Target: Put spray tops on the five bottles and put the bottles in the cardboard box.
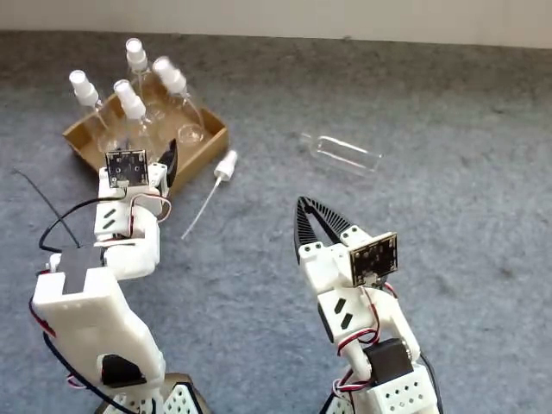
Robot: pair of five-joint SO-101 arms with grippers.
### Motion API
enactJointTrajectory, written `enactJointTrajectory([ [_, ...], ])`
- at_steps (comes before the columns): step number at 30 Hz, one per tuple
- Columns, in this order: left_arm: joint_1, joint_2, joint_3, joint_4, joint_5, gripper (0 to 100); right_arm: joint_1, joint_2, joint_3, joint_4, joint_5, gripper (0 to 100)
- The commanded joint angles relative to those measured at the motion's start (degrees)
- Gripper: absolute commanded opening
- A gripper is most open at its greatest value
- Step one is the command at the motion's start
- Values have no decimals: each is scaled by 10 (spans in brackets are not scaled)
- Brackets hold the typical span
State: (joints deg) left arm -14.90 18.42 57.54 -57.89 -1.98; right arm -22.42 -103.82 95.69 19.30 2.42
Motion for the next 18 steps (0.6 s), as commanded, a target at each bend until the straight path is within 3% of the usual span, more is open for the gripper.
enactJointTrajectory([
  [1,1,-73,22,10,-4,291,-3,0,93,2,-1,5],
  [6,24,-182,62,135,-4,291,-3,0,93,2,-1,5],
  [18,30,-491,68,542,-1,291,-2,0,92,3,-1,5],
])
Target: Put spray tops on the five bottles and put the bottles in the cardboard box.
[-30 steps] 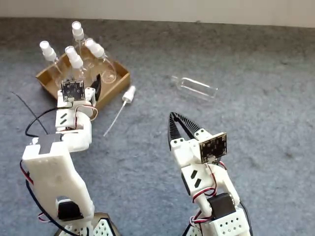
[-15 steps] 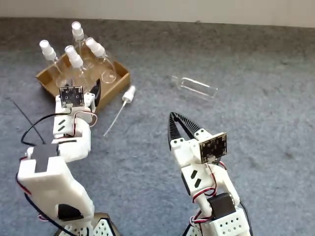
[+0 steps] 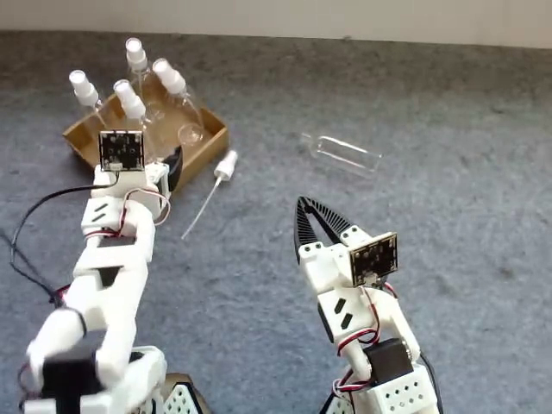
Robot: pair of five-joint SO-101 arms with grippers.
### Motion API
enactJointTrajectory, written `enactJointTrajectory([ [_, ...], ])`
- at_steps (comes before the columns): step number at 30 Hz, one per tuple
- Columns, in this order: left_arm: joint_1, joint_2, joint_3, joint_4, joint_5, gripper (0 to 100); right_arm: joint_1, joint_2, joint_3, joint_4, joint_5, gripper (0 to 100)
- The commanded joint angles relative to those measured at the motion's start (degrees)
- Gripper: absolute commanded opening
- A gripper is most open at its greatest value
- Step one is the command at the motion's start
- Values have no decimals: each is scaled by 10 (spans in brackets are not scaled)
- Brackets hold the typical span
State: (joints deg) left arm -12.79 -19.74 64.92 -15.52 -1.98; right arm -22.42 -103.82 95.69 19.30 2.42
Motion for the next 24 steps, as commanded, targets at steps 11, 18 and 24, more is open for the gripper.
enactJointTrajectory([
  [11,27,-407,-2,467,-2,291,-2,-2,92,55,-1,6],
  [18,135,-540,-7,693,-4,291,-2,-1,92,58,-1,7],
  [24,205,-550,-1,707,0,291,0,-7,92,99,0,9],
])
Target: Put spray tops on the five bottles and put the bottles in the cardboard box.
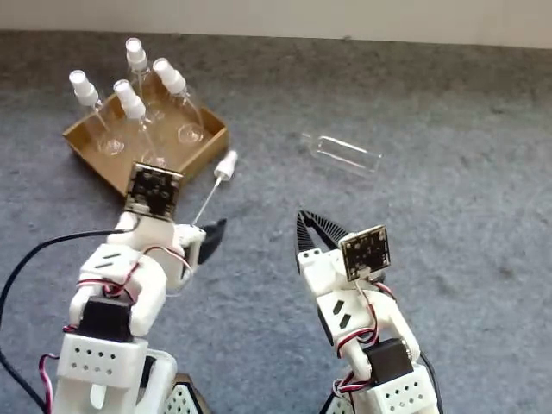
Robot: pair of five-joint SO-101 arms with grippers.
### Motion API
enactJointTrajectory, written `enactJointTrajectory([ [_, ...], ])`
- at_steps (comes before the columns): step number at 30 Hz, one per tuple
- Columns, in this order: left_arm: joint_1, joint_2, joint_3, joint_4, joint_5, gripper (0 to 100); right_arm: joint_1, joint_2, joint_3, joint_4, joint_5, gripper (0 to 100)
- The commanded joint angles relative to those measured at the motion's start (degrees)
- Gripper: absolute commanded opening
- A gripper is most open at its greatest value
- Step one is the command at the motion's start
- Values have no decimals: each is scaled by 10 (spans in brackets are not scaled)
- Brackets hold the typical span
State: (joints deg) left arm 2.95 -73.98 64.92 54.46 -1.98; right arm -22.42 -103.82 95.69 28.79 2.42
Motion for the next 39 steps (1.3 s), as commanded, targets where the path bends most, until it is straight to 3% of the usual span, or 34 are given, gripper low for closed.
enactJointTrajectory([
  [1,61,-6,4,10,3,291,7,-7,92,4,0,9],
  [5,89,-7,33,11,72,291,56,-7,84,2,0,9],
  [9,88,-7,36,15,76,277,97,-7,49,5,-4,9],
  [16,86,-7,41,15,74,153,181,0,-19,32,-4,9],
  [25,87,-7,72,1,75,4,188,0,-141,128,0,10],
  [32,87,-7,87,-25,74,8,189,1,-153,157,2,10],
  [35,87,-7,87,-24,74,8,189,9,-182,158,39,10],
  [39,87,-7,87,-24,74,8,199,117,-253,161,49,10],
])
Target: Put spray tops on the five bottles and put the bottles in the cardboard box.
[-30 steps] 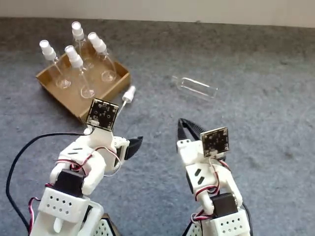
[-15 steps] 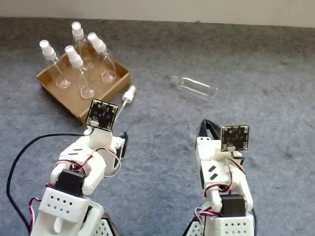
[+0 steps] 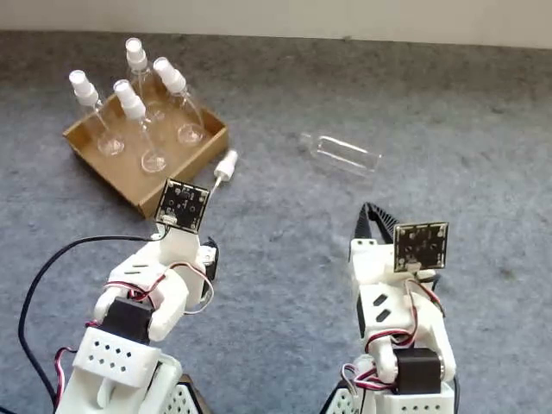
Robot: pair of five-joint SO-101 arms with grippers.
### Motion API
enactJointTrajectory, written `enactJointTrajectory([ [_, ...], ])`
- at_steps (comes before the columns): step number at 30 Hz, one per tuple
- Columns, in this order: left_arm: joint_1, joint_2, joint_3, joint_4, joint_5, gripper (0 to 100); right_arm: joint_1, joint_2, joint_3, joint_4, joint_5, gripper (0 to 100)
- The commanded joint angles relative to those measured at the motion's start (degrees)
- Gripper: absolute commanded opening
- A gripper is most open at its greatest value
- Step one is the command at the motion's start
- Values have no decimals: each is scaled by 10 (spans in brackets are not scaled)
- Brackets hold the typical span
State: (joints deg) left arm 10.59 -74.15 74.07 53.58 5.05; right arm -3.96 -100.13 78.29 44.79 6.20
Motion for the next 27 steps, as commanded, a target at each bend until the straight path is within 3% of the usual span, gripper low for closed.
enactJointTrajectory([
  [1,10,-5,-3,-15,4,8,17,122,-102,1,11,10],
  [9,7,-5,6,-18,3,8,17,464,-336,0,13,10],
  [14,6,-5,44,-68,2,8,17,654,-477,0,11,10],
  [27,7,-5,57,-82,2,8,17,1051,-786,1,11,6],
])
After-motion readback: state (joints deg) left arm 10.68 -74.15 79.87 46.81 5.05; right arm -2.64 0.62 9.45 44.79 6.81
